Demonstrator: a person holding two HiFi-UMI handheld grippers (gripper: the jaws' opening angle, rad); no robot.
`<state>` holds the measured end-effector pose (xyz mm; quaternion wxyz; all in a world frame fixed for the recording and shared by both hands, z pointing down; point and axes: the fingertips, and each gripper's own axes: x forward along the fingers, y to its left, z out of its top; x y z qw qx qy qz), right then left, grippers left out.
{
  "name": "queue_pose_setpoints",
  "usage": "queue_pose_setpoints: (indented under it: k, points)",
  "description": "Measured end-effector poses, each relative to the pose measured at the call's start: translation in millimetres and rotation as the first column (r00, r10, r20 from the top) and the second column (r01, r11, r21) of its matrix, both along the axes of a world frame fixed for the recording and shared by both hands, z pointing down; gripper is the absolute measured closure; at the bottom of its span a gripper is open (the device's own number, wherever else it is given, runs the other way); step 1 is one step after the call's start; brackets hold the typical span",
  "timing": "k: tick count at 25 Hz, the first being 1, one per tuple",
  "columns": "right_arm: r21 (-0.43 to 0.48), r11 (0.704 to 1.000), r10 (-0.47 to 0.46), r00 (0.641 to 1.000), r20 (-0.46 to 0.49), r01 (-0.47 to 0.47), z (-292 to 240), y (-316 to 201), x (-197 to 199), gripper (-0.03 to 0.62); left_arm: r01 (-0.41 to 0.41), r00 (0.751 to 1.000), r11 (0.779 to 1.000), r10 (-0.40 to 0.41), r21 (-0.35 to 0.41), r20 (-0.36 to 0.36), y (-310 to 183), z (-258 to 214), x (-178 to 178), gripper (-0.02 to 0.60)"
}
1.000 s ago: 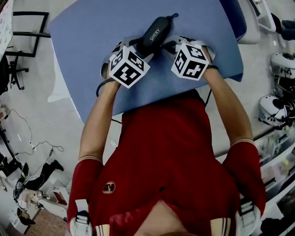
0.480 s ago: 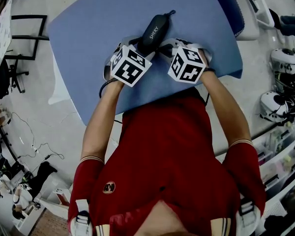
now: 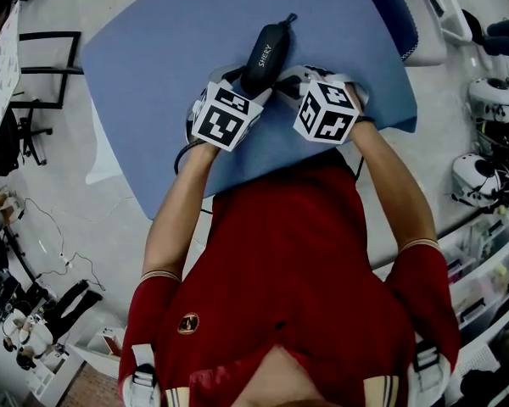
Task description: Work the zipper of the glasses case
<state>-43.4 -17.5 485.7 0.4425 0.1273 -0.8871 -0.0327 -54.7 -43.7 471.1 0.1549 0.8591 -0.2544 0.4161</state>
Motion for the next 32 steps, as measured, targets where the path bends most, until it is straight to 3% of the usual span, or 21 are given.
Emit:
queue_pose_setpoints:
  k: [7,11,14,19,25,27,32]
  points:
    - [0.004,0.999,-0.05,0.999,-0.016,0.05,0,4,20,0.594,-0.191,0.981,0.98,0.192,0.057,-0.002,10,-7,12,0.318]
    - [-0.001,0.997,-0.077,0.996,-0.039,0.077,-1,5,36,0.595,-0.295,0.956,0.949,0.293,0.109,0.027,9,-19,16,0.318]
    - [-0.01,0.996,-0.092,0.994,-0.059,0.091,-1,4,53,0.594,-0.394,0.919,0.91,0.388,0.132,0.069,11,-25,20,0.318]
    - [-0.027,0.992,-0.123,0.989,-0.079,0.121,-1,2,76,0.594,-0.58,0.813,0.797,0.557,0.167,0.17,17,-31,34,0.319]
    - [-0.035,0.984,-0.178,0.981,-0.078,0.176,-5,-4,95,0.594,-0.729,0.682,0.656,0.672,0.194,0.29,11,-34,58,0.319]
    - [-0.045,0.98,-0.195,0.978,-0.072,0.192,-5,-6,101,0.594,-0.779,0.623,0.597,0.701,0.192,0.347,6,-33,64,0.318]
    - [-0.054,0.975,-0.217,0.975,-0.052,0.214,-3,-14,111,0.594,-0.89,0.448,0.428,0.761,0.155,0.47,-9,-28,81,0.319]
